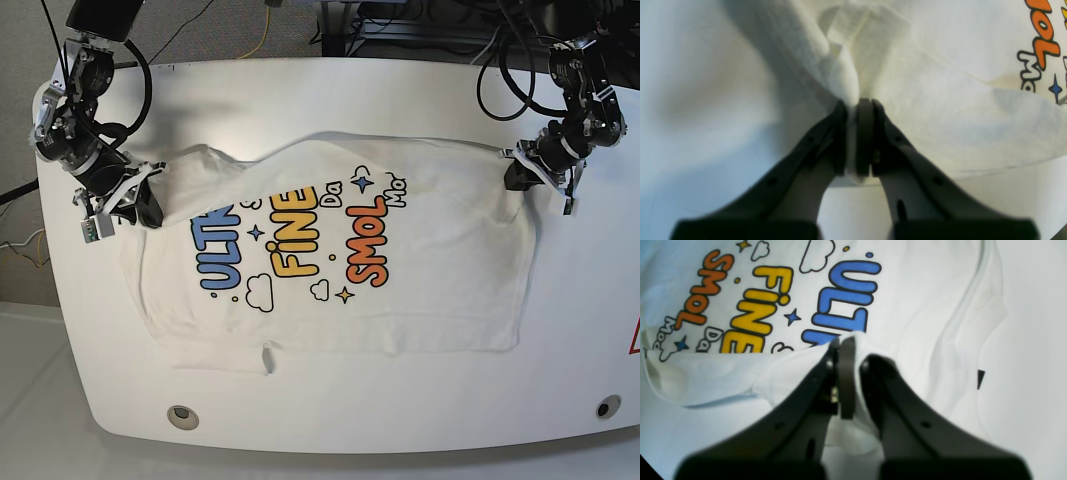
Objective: Fold the T-shirt properly
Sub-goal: 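Hold the shoulder edges with both grippers and adjust the grip, then pull the shirt by its shoulder edges toward the robot with both grippers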
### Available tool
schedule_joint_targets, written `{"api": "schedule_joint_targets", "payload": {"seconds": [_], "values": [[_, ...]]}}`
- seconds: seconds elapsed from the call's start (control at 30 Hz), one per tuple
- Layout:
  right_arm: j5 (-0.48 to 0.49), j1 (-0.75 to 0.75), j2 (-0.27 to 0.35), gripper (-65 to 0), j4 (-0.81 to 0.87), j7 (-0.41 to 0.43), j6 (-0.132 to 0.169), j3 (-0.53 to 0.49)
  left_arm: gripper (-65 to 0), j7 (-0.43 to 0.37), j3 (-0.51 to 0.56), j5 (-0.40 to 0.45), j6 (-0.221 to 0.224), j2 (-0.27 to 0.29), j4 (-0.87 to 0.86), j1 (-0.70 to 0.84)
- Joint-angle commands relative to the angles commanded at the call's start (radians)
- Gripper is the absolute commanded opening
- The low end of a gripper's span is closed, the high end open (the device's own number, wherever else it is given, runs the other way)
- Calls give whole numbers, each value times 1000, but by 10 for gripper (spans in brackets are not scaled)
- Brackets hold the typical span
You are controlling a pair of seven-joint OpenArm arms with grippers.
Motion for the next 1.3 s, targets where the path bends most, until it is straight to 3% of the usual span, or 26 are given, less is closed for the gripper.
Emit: {"api": "schedule_joint_targets", "payload": {"seconds": [0.6,0.73,0.8,0.87,1.0,1.3], "values": [[2,30,0,-650,-13,-4,-2,-1,-650,9,3,3,-14,4,18,2],[6,14,1,-570,-17,0,0,0,-650,10,2,3,-27,2,15,24],[19,3,0,-481,-9,-3,-2,3,-650,-5,-2,2,-44,0,14,41],[22,-3,1,-460,-7,-2,-5,6,-650,0,-8,2,-46,0,21,54],[28,-22,2,-451,11,-2,-27,24,-650,8,-28,3,-42,-1,57,86],[42,-116,-2,-502,101,-23,-79,61,-650,37,-67,-4,-33,1,157,202]]}}
